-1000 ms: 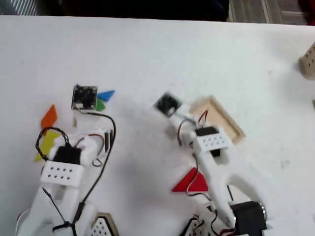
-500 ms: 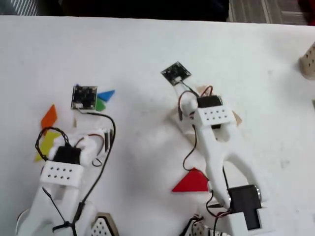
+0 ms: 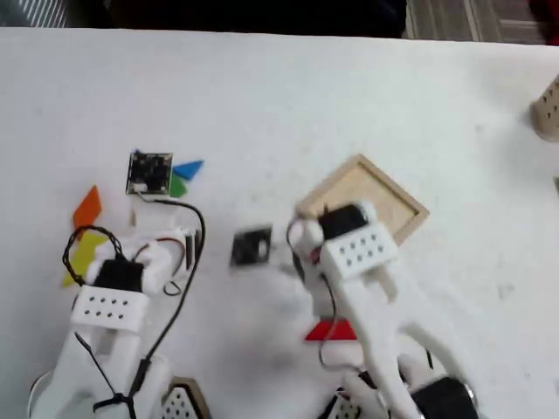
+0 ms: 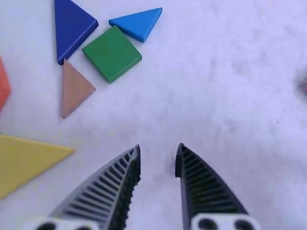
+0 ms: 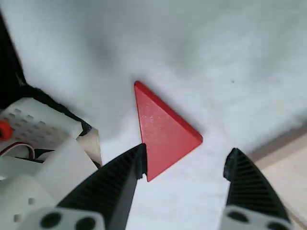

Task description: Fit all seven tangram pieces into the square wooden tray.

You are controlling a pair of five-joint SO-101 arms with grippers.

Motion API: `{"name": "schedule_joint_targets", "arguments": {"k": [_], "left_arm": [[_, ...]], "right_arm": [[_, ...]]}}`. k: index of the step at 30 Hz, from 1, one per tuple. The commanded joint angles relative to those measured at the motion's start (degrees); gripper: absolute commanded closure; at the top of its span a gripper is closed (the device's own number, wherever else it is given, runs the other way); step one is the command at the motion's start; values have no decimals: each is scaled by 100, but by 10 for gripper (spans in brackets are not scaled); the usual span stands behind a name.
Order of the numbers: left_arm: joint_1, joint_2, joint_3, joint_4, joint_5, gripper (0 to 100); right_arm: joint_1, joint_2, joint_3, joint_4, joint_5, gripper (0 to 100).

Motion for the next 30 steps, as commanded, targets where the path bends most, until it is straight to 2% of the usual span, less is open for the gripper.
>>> {"name": "schedule_joint_targets", "arguments": {"k": [1,6,10,12,18,21,24,30], "left_arm": [[-40,-4,-88,-141,35,861],[-40,-4,-79,-141,35,861],[-31,-4,-79,-141,35,861],[-22,-4,-79,-141,35,861],[-13,-4,-70,-123,35,861],[4,-4,-70,-123,35,861],[4,-4,-70,-105,35,861],[4,-4,-70,-105,35,861]], "right_arm": [[-136,-611,1055,-505,396,741],[-75,-646,1969,-1226,396,735],[31,-646,2295,-1710,-26,622],[154,-646,2347,-1789,88,572],[769,-655,2514,-2246,255,567],[1024,-655,2514,-2343,255,622],[1226,-655,2514,-2387,281,721],[1218,-655,2523,-2422,255,899]]}}
